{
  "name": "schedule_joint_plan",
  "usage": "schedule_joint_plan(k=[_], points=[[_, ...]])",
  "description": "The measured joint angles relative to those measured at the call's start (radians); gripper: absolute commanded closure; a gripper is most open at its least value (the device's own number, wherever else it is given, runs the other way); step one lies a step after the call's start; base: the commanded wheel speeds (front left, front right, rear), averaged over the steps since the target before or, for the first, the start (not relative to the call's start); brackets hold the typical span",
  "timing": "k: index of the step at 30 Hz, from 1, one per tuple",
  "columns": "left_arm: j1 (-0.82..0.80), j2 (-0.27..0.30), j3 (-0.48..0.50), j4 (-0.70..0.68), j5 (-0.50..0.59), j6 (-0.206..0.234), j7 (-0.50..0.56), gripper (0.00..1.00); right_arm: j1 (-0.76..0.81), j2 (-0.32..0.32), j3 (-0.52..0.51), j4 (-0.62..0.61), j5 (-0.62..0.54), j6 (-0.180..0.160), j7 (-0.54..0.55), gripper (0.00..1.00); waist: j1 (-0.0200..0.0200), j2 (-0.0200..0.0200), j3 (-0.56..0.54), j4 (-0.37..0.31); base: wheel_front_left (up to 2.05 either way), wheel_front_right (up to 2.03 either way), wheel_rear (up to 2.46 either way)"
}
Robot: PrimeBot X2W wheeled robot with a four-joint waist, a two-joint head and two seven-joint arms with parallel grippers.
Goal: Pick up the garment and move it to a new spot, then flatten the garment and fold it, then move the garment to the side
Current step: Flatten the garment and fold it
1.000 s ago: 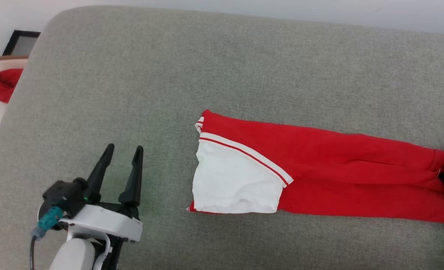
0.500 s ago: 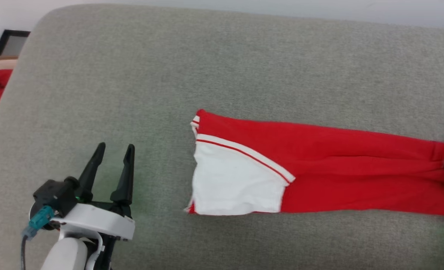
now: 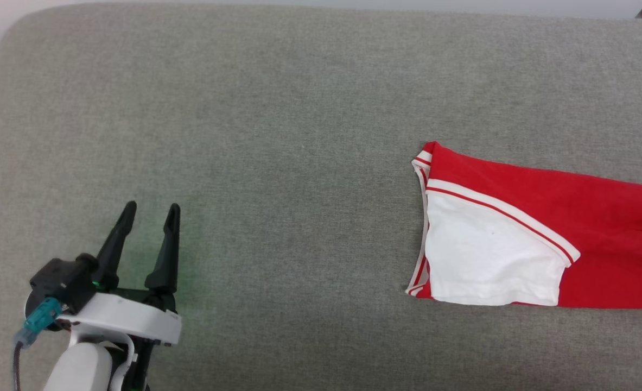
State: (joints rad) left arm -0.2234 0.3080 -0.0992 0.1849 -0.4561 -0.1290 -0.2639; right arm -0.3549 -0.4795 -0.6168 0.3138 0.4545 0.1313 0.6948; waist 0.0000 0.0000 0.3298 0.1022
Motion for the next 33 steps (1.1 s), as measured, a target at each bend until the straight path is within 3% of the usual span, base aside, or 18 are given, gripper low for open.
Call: schedule_joint_plan(k=[6, 16, 22, 28, 33], points=[[0.004, -0.002, 0.006, 0.013, 0.007, 0.0, 0.0, 0.0, 0.007, 0.017, 0.053, -0.057, 0.026, 0.0, 0.004, 1.0, 0.0, 0.0, -0.013, -0.017, 0.0, 0.0, 0.0], [0.033, -0.029, 0.005, 0.037, 0.004, 0.0, 0.0, 0.0, 0.081, 0.109, 0.3, -0.312, 0.136, -0.001, 0.038, 1.0, 0.0, 0.0, -0.068, -0.02, 0.0, 0.0, 0.0], [0.052, -0.04, 0.009, 0.041, -0.002, 0.0, 0.0, 0.0, 0.079, 0.164, 0.508, -0.451, 0.16, 0.0, 0.076, 1.0, 0.0, 0.0, -0.086, 0.001, 0.0, 0.0, 0.0], [0.055, -0.055, -0.003, 0.044, -0.011, 0.0, 0.0, 0.0, 0.038, 0.197, 0.692, -0.466, 0.16, 0.0, 0.086, 1.0, 0.0, 0.0, -0.085, 0.03, 0.0, 0.0, 0.0], [0.042, -0.074, -0.014, 0.044, -0.012, 0.0, 0.0, 0.0, -0.021, 0.209, 0.782, -0.405, 0.14, -0.001, 0.053, 1.0, 0.0, 0.0, -0.069, 0.052, 0.0, 0.0, 0.0]])
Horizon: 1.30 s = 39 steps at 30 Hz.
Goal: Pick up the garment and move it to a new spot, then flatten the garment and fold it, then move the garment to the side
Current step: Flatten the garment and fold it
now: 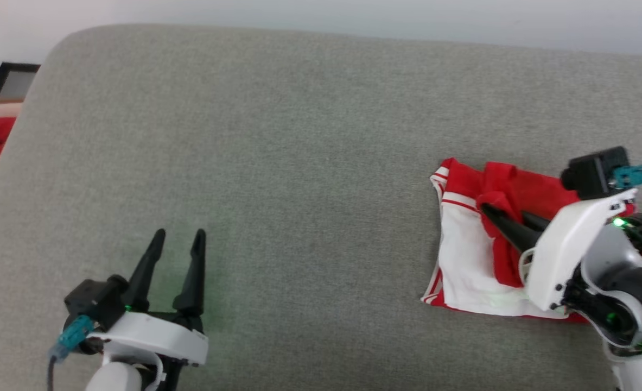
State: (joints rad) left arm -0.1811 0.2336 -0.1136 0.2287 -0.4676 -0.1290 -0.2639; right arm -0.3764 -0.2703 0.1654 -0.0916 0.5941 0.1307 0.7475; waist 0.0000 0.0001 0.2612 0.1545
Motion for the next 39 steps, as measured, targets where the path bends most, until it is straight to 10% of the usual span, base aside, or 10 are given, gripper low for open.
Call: schedule_joint_plan(k=[16, 19, 20, 39], points=[[-0.041, -0.021, -0.015, 0.024, -0.024, 0.0, 0.0, 0.0, -0.081, 0.055, 0.079, 0.307, 0.014, 0.0, -0.171, 1.0, 0.0, 0.0, 0.05, 0.048, 0.0, 0.0, 0.0], [-0.04, -0.02, -0.008, 0.029, -0.024, 0.0, 0.0, 0.0, -0.089, 0.062, 0.105, 0.323, 0.041, 0.0, -0.19, 0.4, 0.0, 0.0, 0.04, 0.04, 0.0, 0.0, 0.0], [-0.04, -0.02, -0.008, 0.029, -0.024, 0.0, 0.0, 0.0, -0.089, 0.062, 0.105, 0.323, 0.041, 0.0, -0.19, 0.0, 0.0, 0.0, 0.04, 0.04, 0.0, 0.0, 0.0], [0.032, 0.021, 0.019, 0.053, -0.042, 0.0, 0.0, 0.0, -0.014, -0.125, 0.129, 0.263, 0.165, 0.0, -0.432, 0.0, 0.0, 0.0, -0.091, -0.078, 0.0, 0.0, 0.0]])
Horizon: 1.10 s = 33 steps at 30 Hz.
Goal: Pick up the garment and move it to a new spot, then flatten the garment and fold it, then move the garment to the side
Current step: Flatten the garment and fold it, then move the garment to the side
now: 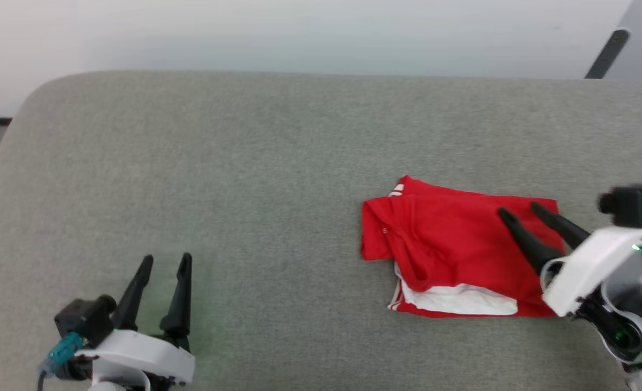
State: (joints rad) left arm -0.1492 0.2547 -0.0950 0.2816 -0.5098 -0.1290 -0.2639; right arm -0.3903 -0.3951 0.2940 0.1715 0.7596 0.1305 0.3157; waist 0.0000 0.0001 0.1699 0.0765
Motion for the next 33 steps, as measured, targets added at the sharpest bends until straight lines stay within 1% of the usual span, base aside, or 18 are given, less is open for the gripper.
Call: schedule_joint_plan(k=[4, 9, 11, 17, 23, 29, 33], points=[[0.016, -0.001, -0.002, 0.012, 0.0, 0.0, 0.0, 0.0, 0.046, -0.015, -0.039, 0.027, 0.04, 0.0, -0.127, 0.0, 0.0, 0.0, -0.019, -0.031, 0.0, 0.0, 0.0], [0.049, -0.004, 0.012, 0.008, 0.005, 0.0, 0.0, 0.0, 0.097, -0.026, -0.072, 0.053, 0.047, 0.0, -0.279, 0.0, 0.0, 0.0, -0.042, -0.066, 0.0, 0.0, 0.0], [0.059, -0.004, 0.017, 0.009, 0.01, 0.0, 0.0, 0.0, 0.123, -0.046, -0.064, 0.064, 0.022, 0.0, -0.324, 0.0, 0.0, -0.0001, -0.055, -0.074, 0.0, 0.0, 0.0], [0.099, 0.001, 0.025, 0.002, 0.04, 0.0, 0.0, 0.0, 0.2, -0.043, -0.077, 0.091, 0.017, 0.0, -0.435, 0.0, 0.0, 0.0, -0.103, -0.093, 0.0, 0.0, 0.0], [0.142, 0.012, 0.016, -0.019, 0.084, 0.0, 0.0, 0.0, 0.279, -0.045, -0.092, 0.085, -0.026, 0.0, -0.506, 0.0, 0.0, 0.0, -0.156, -0.095, 0.0, 0.0, 0.0], [0.194, 0.01, 0.035, -0.062, 0.116, 0.0, 0.0, 0.0, 0.343, -0.02, -0.111, 0.065, -0.061, 0.0, -0.523, 0.0, 0.0, 0.0, -0.194, -0.083, 0.0, 0.0, 0.0], [0.234, 0.005, 0.037, -0.086, 0.133, 0.0, 0.0, 0.0, 0.382, 0.001, -0.147, 0.047, -0.101, 0.0, -0.547, 0.0, 0.0, -0.0001, -0.209, -0.068, 0.0, 0.0, 0.0]])
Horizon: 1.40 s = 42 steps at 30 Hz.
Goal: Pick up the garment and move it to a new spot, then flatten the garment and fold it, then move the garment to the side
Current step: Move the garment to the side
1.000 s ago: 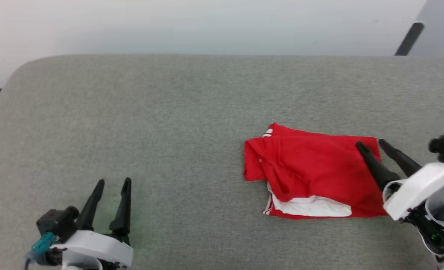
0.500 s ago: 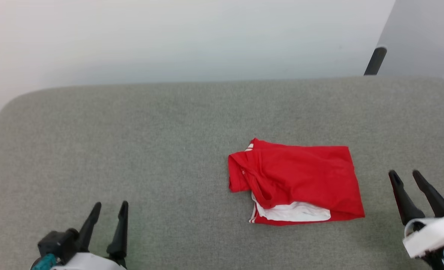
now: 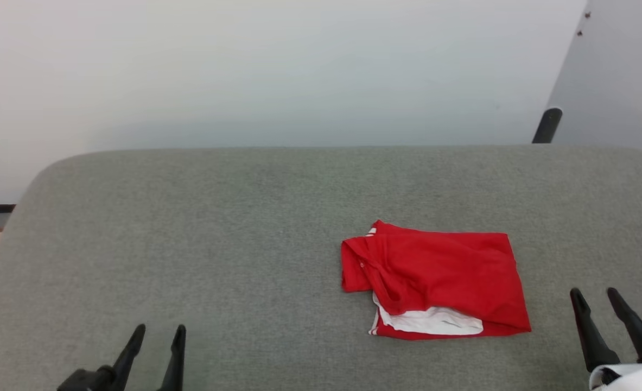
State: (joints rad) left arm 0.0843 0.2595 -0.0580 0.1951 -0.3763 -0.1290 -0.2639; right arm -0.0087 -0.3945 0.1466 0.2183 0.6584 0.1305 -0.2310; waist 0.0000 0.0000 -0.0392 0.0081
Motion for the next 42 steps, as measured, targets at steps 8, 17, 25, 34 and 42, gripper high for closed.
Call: schedule_joint_plan(k=[8, 17, 25, 34, 42], points=[[0.029, -0.003, 0.011, -0.023, 0.019, 0.0, 0.0, 0.0, 0.08, 0.066, -0.106, -0.071, -0.15, 0.0, -0.025, 0.0, 0.0, 0.0001, -0.02, 0.038, 0.0, 0.0, 0.0], [0.049, 0.0, 0.021, -0.059, 0.042, 0.0, 0.0, 0.0, 0.155, 0.166, -0.207, -0.191, -0.247, 0.0, -0.03, 0.0, 0.0, 0.0, -0.037, 0.057, 0.0, 0.0, 0.0], [0.052, -0.004, 0.023, -0.043, 0.032, 0.0, 0.0, 0.0, 0.206, 0.225, -0.232, -0.222, -0.3, 0.0, -0.03, 0.0, -0.0001, 0.0001, -0.027, 0.06, 0.0, 0.0, 0.0], [0.048, -0.002, 0.025, -0.046, 0.025, 0.0, 0.0, 0.0, 0.201, 0.232, -0.229, -0.225, -0.305, 0.0, -0.03, 0.0, 0.0, 0.0001, -0.023, 0.052, 0.0, 0.0, 0.0], [0.046, -0.002, 0.024, -0.045, 0.025, 0.0, 0.0, 0.0, 0.198, 0.239, -0.235, -0.225, -0.31, 0.0, -0.03, 0.0, 0.0, 0.0001, -0.021, 0.047, 0.0, 0.0, 0.0]])
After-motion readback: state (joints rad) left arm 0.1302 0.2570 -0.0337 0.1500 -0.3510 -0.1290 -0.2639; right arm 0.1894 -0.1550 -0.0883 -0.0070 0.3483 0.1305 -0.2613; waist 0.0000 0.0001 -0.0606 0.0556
